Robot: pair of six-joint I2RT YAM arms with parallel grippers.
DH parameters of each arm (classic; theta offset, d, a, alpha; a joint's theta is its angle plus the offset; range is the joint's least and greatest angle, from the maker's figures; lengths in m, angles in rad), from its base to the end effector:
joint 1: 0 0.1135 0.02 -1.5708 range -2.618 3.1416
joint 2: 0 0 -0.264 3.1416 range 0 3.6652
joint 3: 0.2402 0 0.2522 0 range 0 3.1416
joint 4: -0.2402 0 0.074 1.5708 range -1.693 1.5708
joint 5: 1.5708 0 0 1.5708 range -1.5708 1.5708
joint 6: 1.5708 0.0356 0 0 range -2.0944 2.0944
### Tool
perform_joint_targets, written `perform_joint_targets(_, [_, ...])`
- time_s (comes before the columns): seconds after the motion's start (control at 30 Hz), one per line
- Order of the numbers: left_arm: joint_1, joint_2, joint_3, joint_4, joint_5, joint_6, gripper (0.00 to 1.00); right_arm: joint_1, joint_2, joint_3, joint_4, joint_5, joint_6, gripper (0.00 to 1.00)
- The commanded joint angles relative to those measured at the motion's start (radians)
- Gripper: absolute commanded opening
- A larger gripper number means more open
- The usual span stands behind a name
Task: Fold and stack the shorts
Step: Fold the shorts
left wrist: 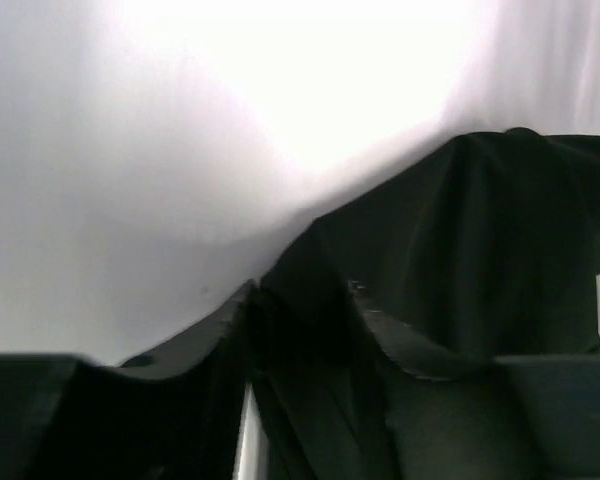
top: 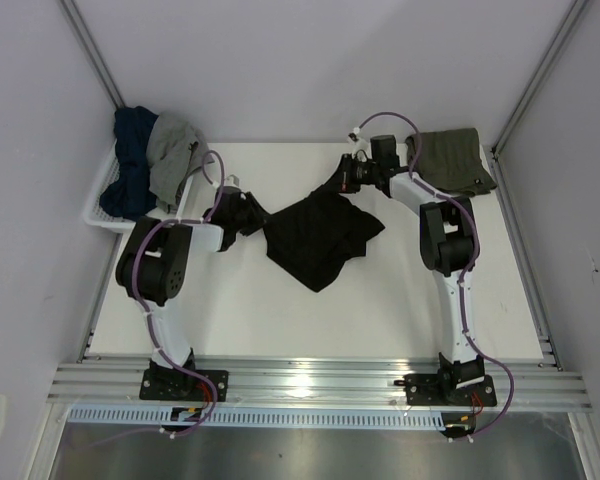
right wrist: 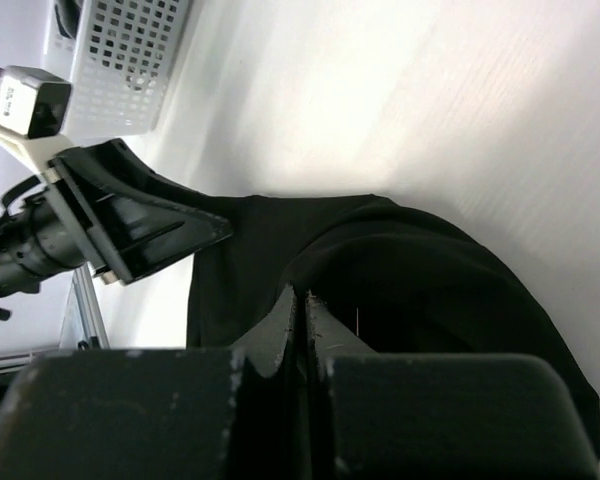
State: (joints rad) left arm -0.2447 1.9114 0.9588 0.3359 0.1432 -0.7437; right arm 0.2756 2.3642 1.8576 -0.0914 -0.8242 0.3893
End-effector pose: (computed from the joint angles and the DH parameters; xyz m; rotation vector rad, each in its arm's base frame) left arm 0.3754 -0.0990 0.1343 -0.4790 2.2206 -0.6999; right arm 0.5054 0.1701 0.1770 -0.3760 2.1866 1.2662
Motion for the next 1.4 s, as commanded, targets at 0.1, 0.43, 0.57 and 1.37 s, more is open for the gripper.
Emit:
perform_joint_targets(0.1, [0.025, 0.049, 0.034, 0.077, 0.004, -0.029, 0.07, -0.019, 0.035, 0.068, 0.055, -0.032, 0.028, 0.00])
perform_joint_targets(0.43, [0.059, 0.038, -0.049, 0.216, 0.010, -0.060, 0.00, -0.085, 0.156, 0.218, 0.038, -0.019, 0.135, 0.00])
perform_joint_targets(0.57, [0.061, 0.038, -0.078, 0.262, 0.018, -0.060, 0.00, -0.099, 0.207, 0.265, 0.016, 0.005, 0.155, 0.00])
perform_joint_targets(1.37, [0.073, -0.103, -0.195, 0.397, 0.067, -0.050, 0.99, -0.145, -0.081, 0.091, -0.090, 0.106, 0.066, 1.00])
